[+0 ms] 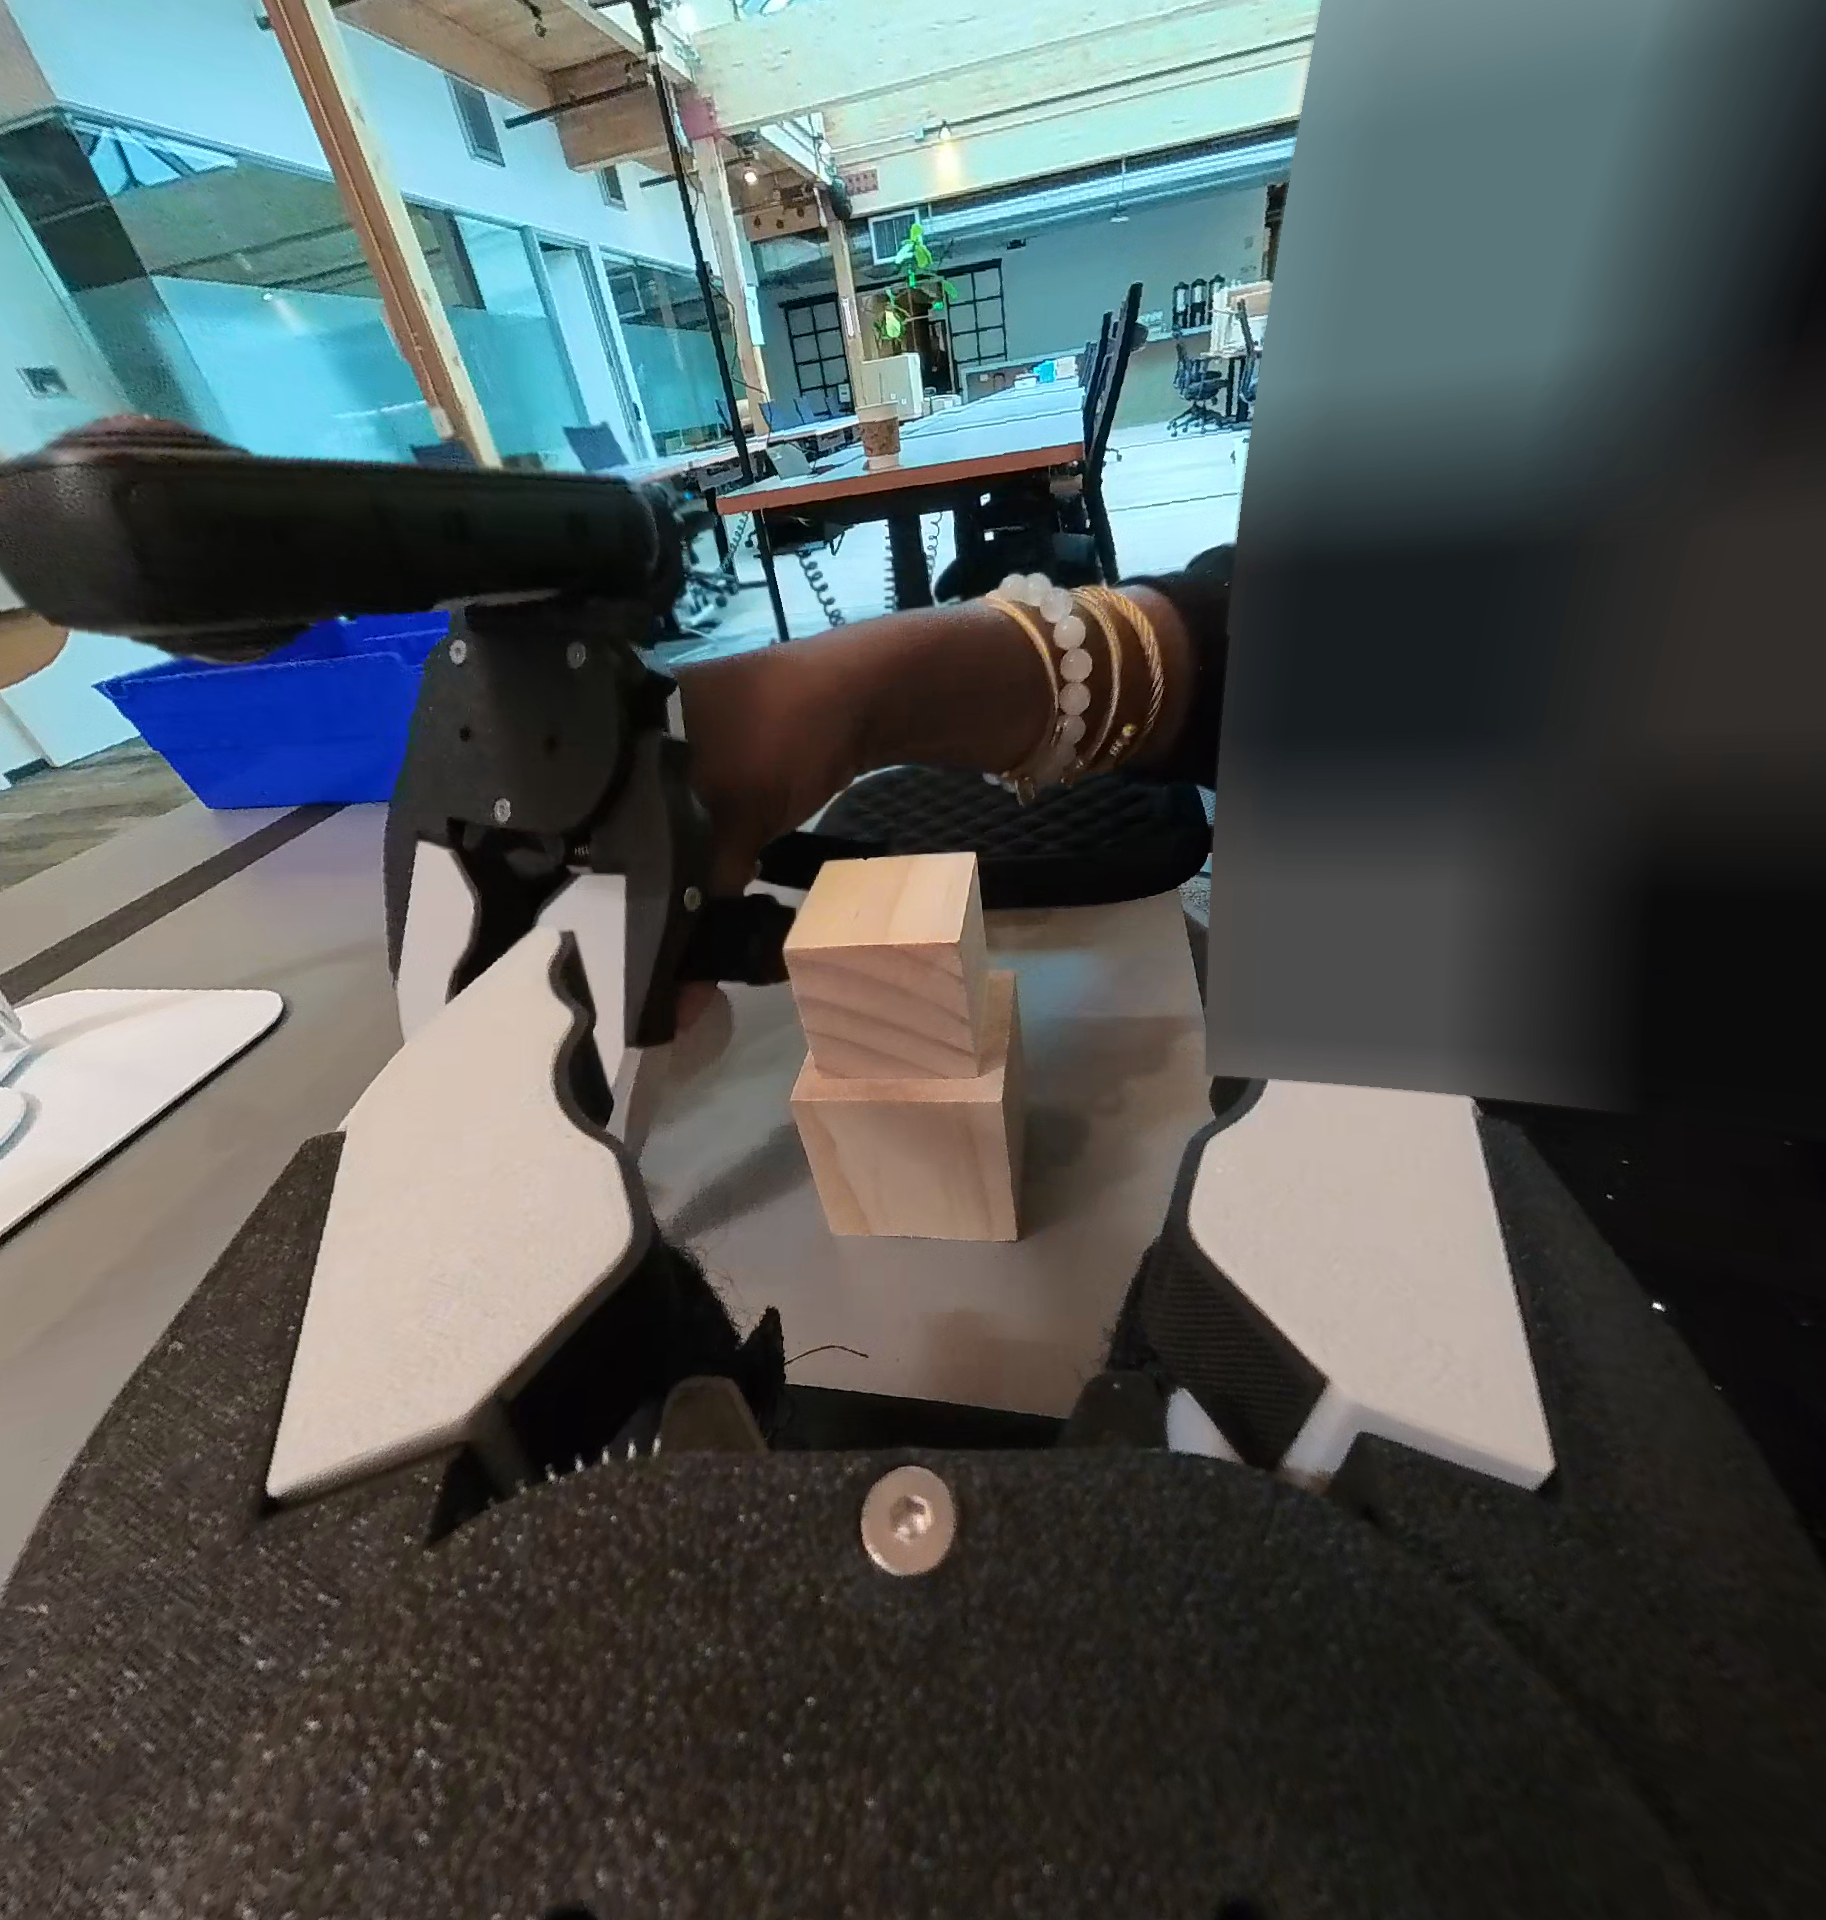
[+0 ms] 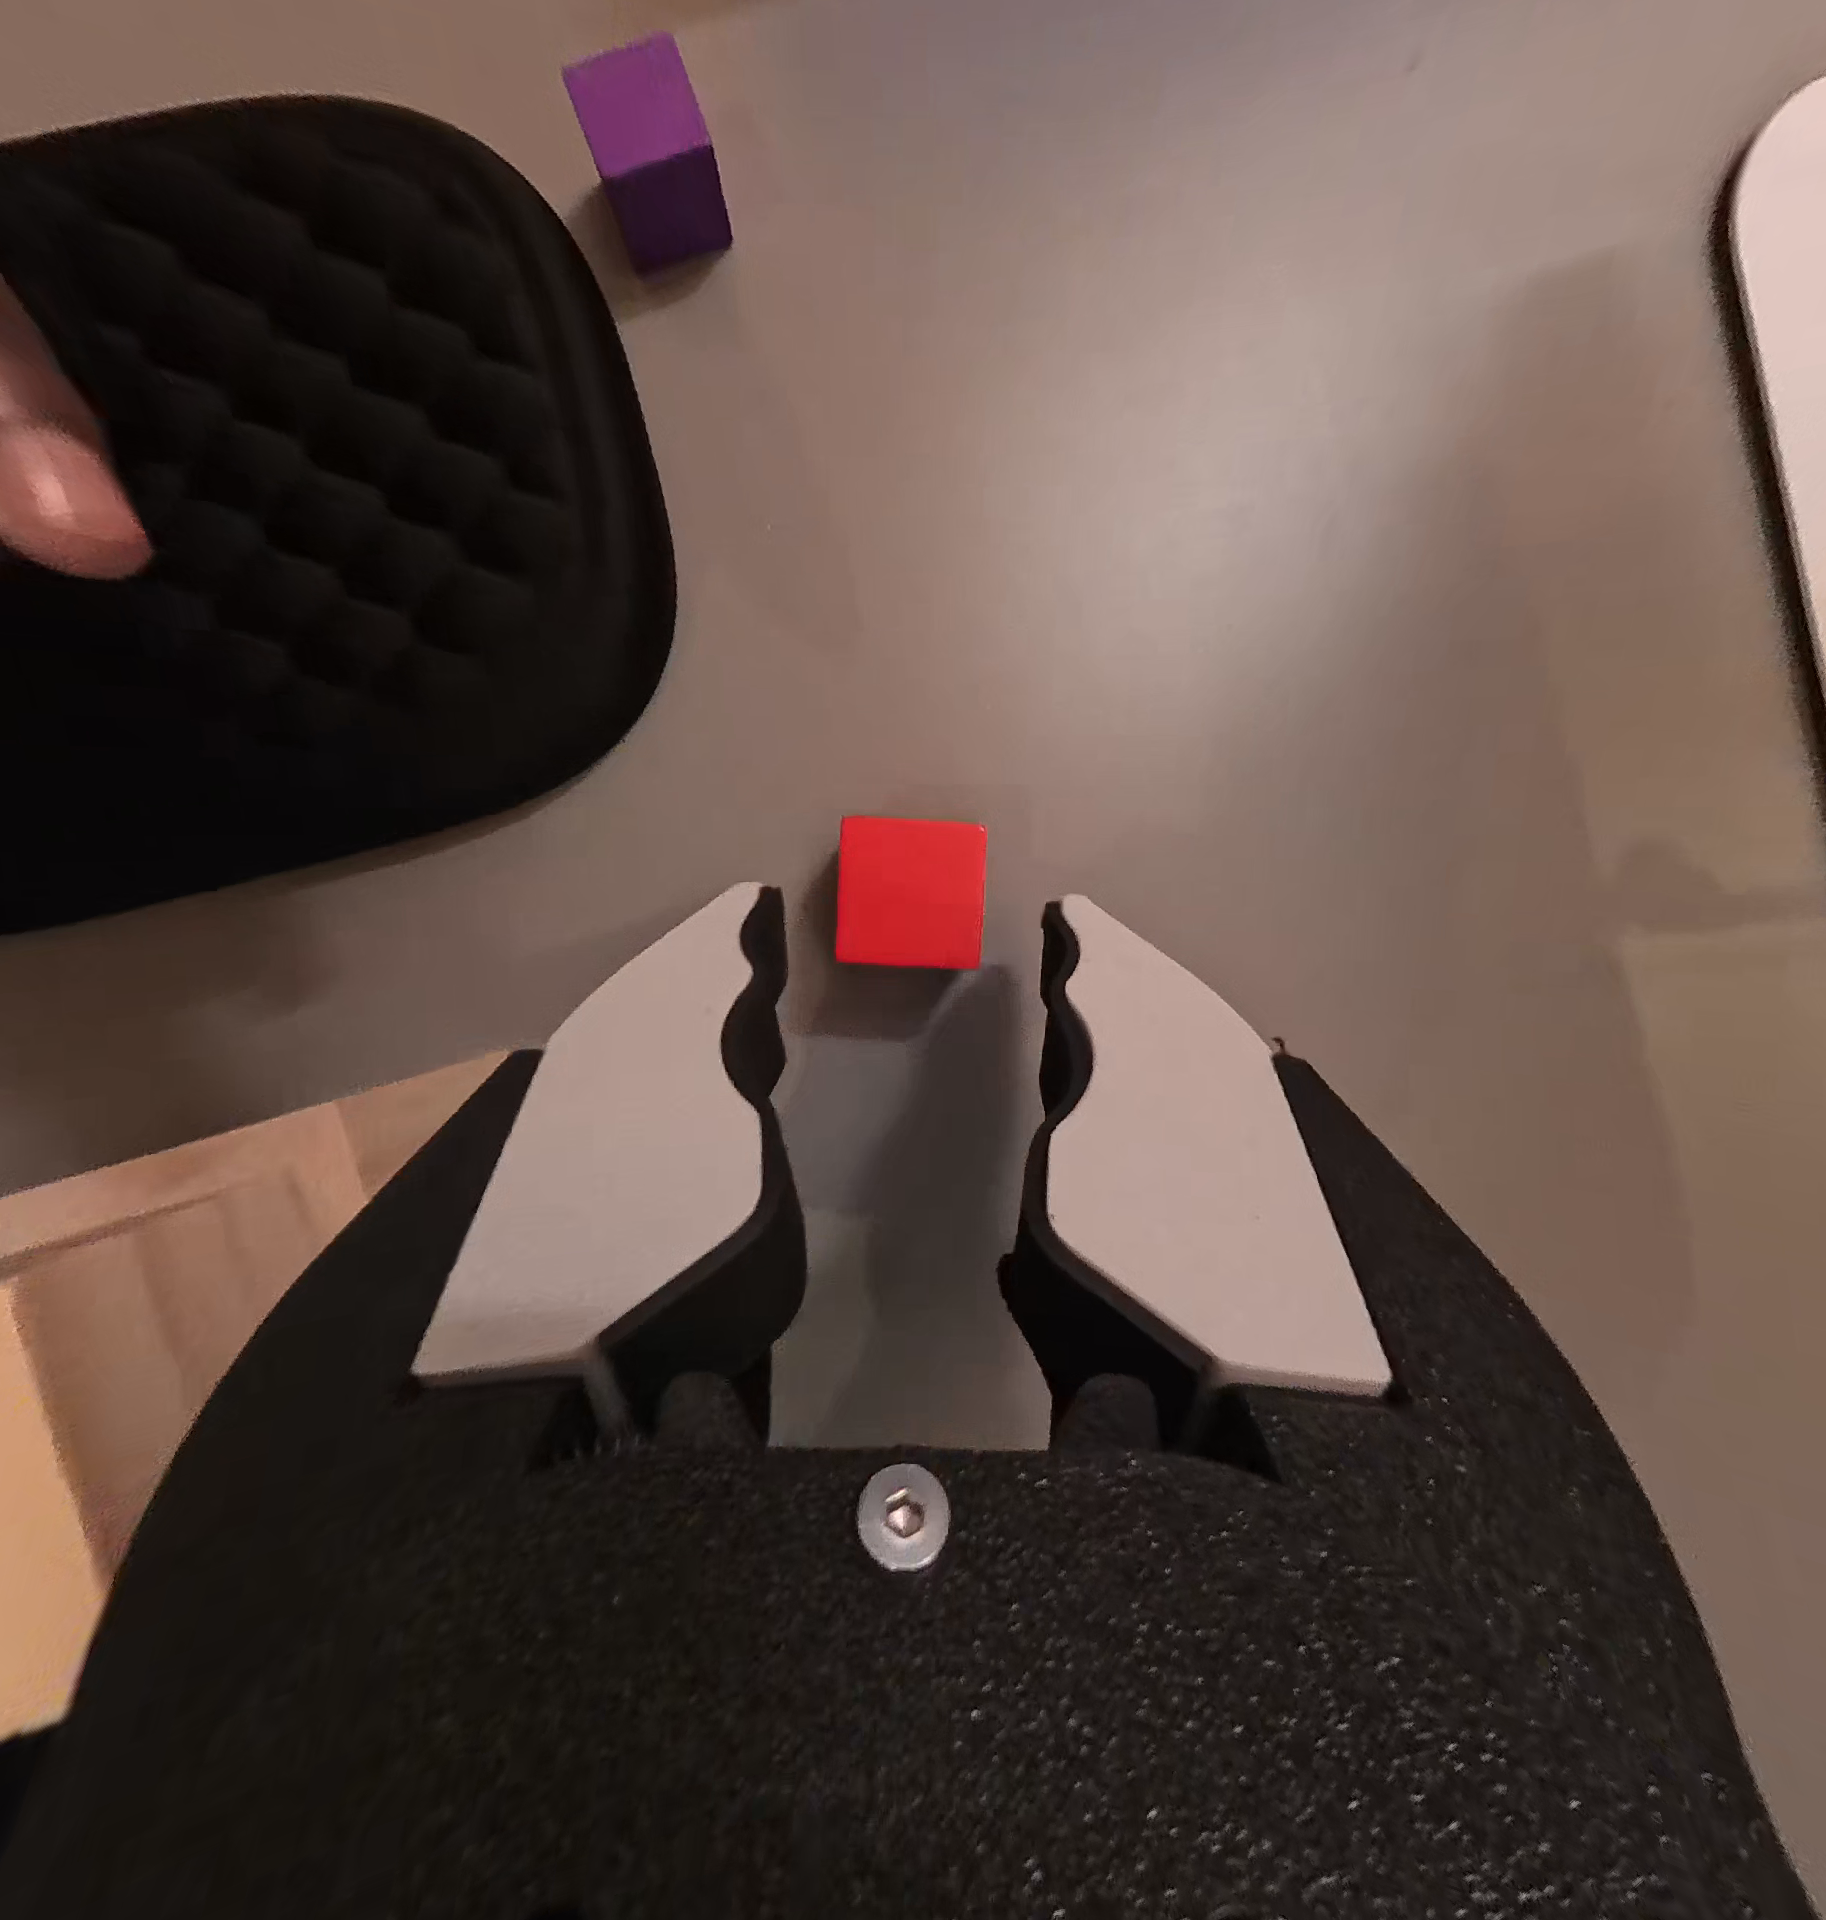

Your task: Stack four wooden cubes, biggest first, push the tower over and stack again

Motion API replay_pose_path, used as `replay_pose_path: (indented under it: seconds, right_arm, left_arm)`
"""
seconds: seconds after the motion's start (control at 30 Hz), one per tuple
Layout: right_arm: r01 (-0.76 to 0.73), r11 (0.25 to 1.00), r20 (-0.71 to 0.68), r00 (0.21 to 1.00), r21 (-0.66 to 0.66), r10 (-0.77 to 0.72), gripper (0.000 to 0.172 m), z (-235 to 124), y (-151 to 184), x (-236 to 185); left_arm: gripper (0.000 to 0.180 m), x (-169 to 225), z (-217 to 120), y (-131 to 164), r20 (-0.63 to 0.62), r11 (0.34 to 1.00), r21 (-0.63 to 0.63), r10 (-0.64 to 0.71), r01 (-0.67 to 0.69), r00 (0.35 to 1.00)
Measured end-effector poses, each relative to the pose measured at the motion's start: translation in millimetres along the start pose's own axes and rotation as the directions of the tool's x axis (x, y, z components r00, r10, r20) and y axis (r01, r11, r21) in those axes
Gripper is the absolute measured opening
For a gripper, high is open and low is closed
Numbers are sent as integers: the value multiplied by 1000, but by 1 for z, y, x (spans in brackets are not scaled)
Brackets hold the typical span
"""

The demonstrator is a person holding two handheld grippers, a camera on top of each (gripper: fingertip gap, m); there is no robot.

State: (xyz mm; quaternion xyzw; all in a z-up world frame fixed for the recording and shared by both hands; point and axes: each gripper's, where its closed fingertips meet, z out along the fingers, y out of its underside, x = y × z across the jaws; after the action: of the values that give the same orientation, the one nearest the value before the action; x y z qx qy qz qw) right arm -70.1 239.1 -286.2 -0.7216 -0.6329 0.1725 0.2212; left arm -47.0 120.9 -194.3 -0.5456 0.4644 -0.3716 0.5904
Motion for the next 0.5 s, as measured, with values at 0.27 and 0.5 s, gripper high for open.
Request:
replay_pose_path:
  seconds: [0.27,0.5]
  right_arm:
    - [52,998,-32,998,33,-51,26,-15,-9,2]
    - [132,979,72,987,155,-145,26,-108,-32,-38]
  left_arm:
    - [115,0,0,0,2,1000,3,1,-1,1000]
    - [115,0,0,0,3,1000,1,-4,4,1000]
